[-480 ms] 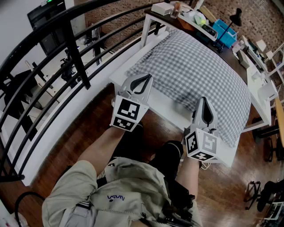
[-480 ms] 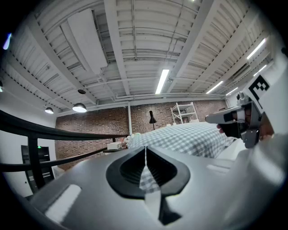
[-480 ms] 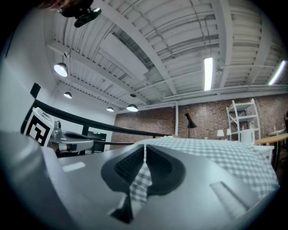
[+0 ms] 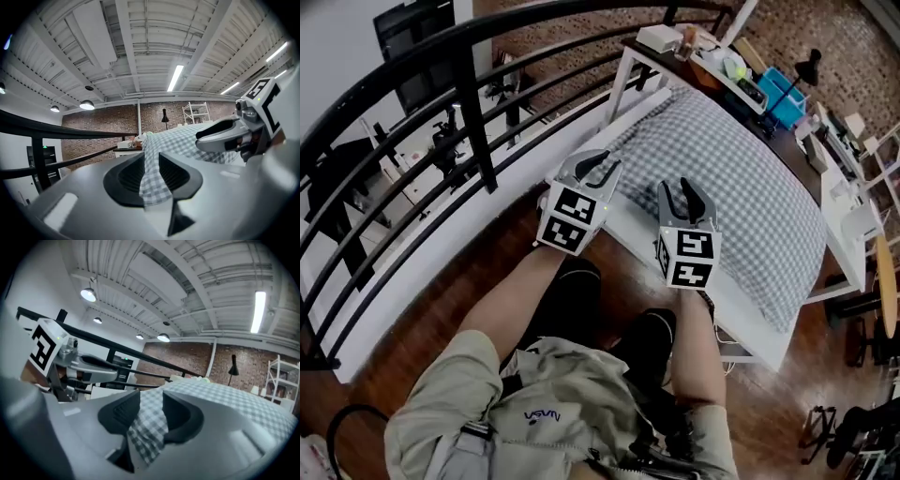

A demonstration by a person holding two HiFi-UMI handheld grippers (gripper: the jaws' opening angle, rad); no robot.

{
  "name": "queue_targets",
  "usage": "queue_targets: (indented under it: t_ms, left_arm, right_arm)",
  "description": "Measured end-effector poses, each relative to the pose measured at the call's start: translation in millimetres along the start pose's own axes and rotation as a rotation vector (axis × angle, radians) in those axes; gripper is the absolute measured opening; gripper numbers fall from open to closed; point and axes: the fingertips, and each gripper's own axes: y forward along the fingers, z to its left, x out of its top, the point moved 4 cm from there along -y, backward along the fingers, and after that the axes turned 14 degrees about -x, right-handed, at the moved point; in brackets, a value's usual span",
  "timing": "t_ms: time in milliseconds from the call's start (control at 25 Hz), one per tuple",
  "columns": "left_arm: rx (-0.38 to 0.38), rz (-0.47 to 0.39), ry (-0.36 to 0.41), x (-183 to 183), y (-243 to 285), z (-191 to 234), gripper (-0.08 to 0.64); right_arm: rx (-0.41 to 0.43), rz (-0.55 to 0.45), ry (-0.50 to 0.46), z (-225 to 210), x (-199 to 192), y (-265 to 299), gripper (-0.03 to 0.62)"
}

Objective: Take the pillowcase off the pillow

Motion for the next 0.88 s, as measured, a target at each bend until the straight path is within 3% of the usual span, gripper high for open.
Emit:
queue_targets:
  t_ms: [200,280,400,480,680,760,880]
  left_arm:
    - [0.01,0.012,-0.02,-10,-9,5,0.071]
    - [0.017,0.013,-0.019,-11,-14,8,0.071]
    - [0.028,0.011,-0.012,-10,-19,13,0.071]
    - [0.029,0.008,-0.006,-9,-20,14,0.072]
    - [-0.004,0.028,0.003,-14,-7,5,0.071]
    - [-0.01,0.035,-0.002,-19,-4,2,0.071]
    - [-0.006,0.039,-0.01,-21,-4,4,0.071]
  right_arm:
    - [0.122,0.037,-0.152,47,-13,14,0.183]
    - [0.203,0.04,-0.209,59,-23,3,0.183]
    - [0.324,0.061,-0.37,70,-41,-23,0.183]
    - [0.357,0.076,-0.437,71,-47,-32,0.183]
    - [0.248,0.067,-0.339,56,-29,1,0.183]
    - [0.179,0.082,-0.362,52,-25,20,0.183]
    - [0.11,0.14,-0.471,53,-33,43,0.183]
